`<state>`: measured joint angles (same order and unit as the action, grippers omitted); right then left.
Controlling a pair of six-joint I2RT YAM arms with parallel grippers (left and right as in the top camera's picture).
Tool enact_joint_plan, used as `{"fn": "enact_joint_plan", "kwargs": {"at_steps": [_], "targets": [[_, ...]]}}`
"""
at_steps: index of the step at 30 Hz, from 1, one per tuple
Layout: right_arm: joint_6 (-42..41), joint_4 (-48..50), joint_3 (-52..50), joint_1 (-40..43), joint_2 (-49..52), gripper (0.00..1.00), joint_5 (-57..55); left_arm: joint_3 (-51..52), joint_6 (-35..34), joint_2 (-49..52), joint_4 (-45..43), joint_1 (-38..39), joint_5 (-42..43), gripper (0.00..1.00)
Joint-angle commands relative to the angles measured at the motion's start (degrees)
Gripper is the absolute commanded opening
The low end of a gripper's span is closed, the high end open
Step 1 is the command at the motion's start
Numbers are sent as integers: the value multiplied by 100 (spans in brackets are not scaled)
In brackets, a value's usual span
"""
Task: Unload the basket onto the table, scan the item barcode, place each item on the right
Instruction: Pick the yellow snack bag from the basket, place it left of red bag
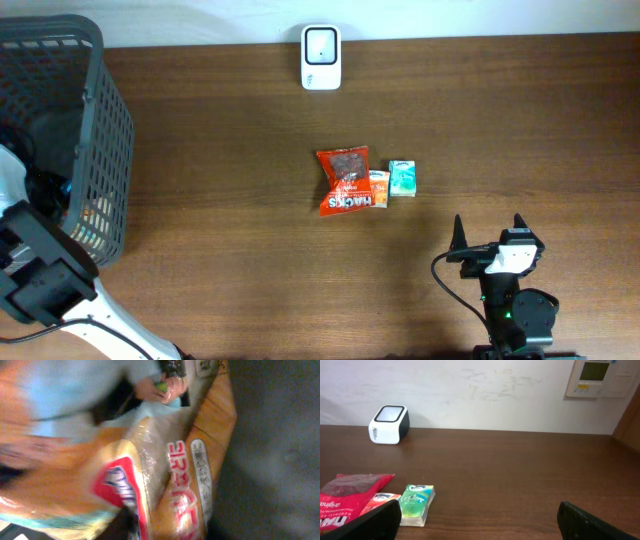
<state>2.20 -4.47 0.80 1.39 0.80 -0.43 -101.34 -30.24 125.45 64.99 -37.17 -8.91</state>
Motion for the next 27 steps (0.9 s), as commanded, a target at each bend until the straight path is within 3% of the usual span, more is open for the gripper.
{"fn": "enact_joint_plan", "kwargs": {"at_steps": [1,4,6,11,15,17,21,24,27], "targets": [[37,-20,-48,-35,-33,99,-26,44,-55,90,-35,-7,146,0],[37,-17,-48,-35,-33,99,-28,-894,-52,72,431,-7,1016,0],[37,-20,-48,-35,-33,99,-28,-2100,31,72,964,-7,1565,0],[37,-17,-48,-35,-33,99,-28,-5941,293,0,2761,155,1604,0],[37,-17,-48,-35,-33,99,-28,-7803,662,-501,2997,605,3263,0],[37,-17,-48,-35,-33,99,-28,-7842,721,-758,3095,1058,3683,0],[37,-17,-48,-37,-33,99,-28,-7530,1856,-813,3169,2802,3674,0],[37,-17,-48,-37,-33,99,-26,-6310,2138,-815,3171,4304,2763,0],[37,-20,-48,-35,-33,99,-28,-4111,2135,-815,2990,5351,1690,0]]}}
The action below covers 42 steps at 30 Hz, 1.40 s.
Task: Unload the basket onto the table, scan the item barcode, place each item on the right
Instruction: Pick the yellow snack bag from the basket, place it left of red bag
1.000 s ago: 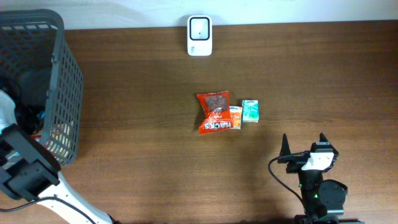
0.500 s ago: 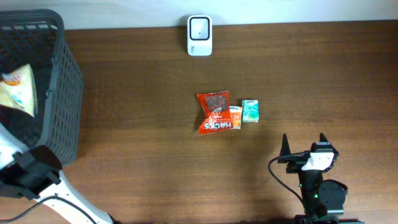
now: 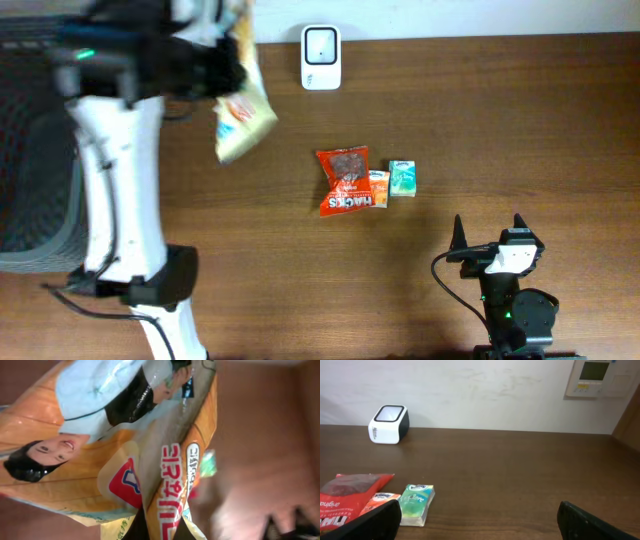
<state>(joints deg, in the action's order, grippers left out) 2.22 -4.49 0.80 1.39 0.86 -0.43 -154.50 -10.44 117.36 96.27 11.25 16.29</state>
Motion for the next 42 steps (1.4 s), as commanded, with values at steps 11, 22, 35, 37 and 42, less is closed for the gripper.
{"fn": "enact_joint_plan", "kwargs": {"at_steps": [11,22,35,37,42], "targets": [[35,-15,-48,-37,-39,99,-28,5783,157,-9,-4155,1110,-863,81],[35,-15,-48,-37,-39,99,-28,3176,157,-1550,-1161,284,-866,99],[35,-15,-48,-35,-39,99,-28,3176,153,-1545,-909,289,-1521,99],[35,-15,-48,-35,-39,99,-28,3176,155,-1545,-1036,289,-1526,99],[35,-15,-48,-37,-39,99,-26,3176,155,-1543,-1064,289,-1526,99]]}}
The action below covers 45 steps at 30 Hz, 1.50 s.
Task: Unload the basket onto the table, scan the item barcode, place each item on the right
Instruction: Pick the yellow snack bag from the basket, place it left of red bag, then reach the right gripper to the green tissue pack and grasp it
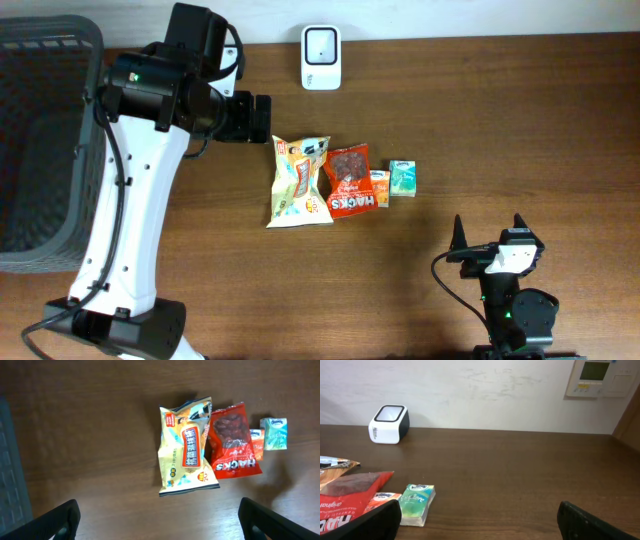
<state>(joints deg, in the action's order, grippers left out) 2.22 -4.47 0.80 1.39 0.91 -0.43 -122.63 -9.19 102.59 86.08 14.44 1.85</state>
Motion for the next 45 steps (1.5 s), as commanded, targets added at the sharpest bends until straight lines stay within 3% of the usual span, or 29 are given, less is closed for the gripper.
{"fn": "enact_joint_plan", "kwargs": {"at_steps": [1,6,7,8,9,11,14,15,16,18,19,20,24,26,29,31,33,39,41,42,45], "targets": [[35,-20,-48,-35,-44,99,-28,-9,31,-55,-129,-37,-111,99],[35,50,-48,-31,-44,99,-7,-9,-55,-48,-372,-592,179,99],[-127,103,-48,-31,-46,99,339,-11,-55,-48,-337,-717,179,99],[-1036,240,-48,-31,-46,99,1735,-11,-55,-48,-297,-791,179,99],[-1967,518,-48,-31,-46,99,3259,-11,-55,-48,-293,-791,179,99],[-2612,1646,-48,-31,-46,99,4028,-9,-55,-48,-293,-791,179,99],[-2957,3731,76,-31,-44,99,4122,-11,-55,-48,-293,-791,179,99],[-2964,3792,378,-24,-42,99,3823,-11,-52,-48,-293,-791,179,99],[-2638,3359,903,-24,28,99,3637,-11,-55,-48,-293,-791,179,99],[-1558,1266,2317,-24,542,99,3569,-9,-55,-48,-293,-791,179,99],[-669,-758,3582,-24,1434,98,3569,-11,-55,-48,-293,-791,179,99],[-286,-2159,4660,-26,2804,99,3585,-9,-55,-48,-293,-791,179,99],[-507,-2188,5090,-26,4701,98,6151,-9,-52,-48,-293,-791,179,99],[-970,-1687,5093,-26,5702,99,6371,-9,-52,-48,-293,-791,179,99],[-1784,-1864,5292,-37,6734,98,5353,-9,-55,-48,-293,-791,179,99],[-2033,-2813,5689,-37,7125,94,3718,-9,-55,-48,-293,-791,179,99],[-2033,-3434,6118,-37,7525,99,2463,-9,-55,-48,-293,-791,179,99],[-2035,-2739,6135,-15,9090,97,1926,-9,-52,-48,-293,-791,179,99],[-2033,-2380,6135,-15,9678,69,2240,-9,-55,-48,-293,-791,179,99],[-2033,-2212,6135,-26,9930,62,2444,-11,-55,-48,-293,-791,179,99],[-2028,-1998,6135,-26,10430,56,2573,-9,-55,-48,-293,-791,179,99]]}}
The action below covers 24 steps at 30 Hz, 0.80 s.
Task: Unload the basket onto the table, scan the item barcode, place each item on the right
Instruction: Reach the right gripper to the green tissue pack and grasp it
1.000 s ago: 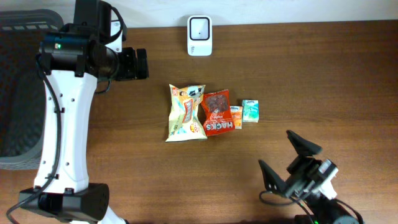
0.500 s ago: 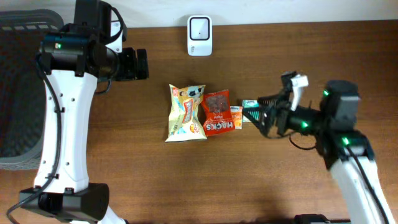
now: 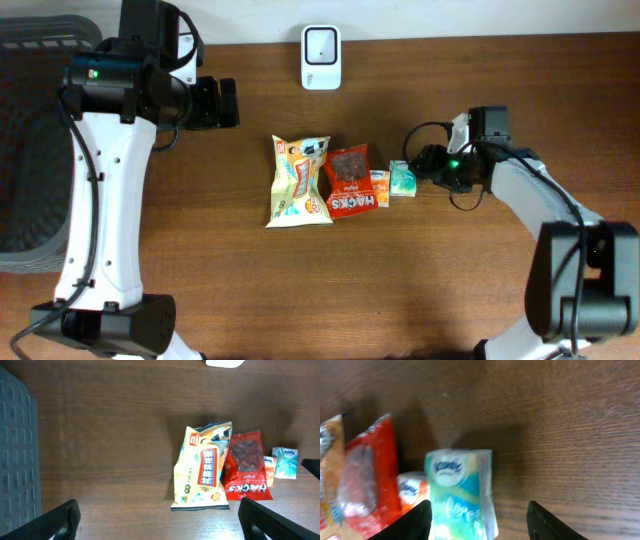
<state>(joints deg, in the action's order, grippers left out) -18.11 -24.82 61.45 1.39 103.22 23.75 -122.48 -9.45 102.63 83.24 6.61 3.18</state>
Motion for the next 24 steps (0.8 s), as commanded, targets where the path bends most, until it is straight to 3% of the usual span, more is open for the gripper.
{"fn": "enact_joint_plan", "kwargs": {"at_steps": [1,11,12,14,15,18,22,24], "targets": [[4,22,70,-37,264,51,179,-26,-28,-52,-9,-9,46,99],[133,197,63,-350,584,52,66,-24,-28,-52,-9,-9,46,99],[133,216,63,-358,697,48,66,-24,-26,-52,-9,-9,46,99],[131,175,72,-356,750,4,343,-24,-28,-52,-9,-9,46,99],[131,181,83,-350,739,4,535,-24,-26,-52,-9,-9,46,99],[136,-96,481,-197,588,4,1777,-26,-28,-52,-9,-9,46,99],[457,-107,815,140,177,4,4568,-24,-28,-52,-9,-9,46,99],[811,-90,815,81,127,4,5381,-26,-28,-52,-9,-9,46,99]]}}
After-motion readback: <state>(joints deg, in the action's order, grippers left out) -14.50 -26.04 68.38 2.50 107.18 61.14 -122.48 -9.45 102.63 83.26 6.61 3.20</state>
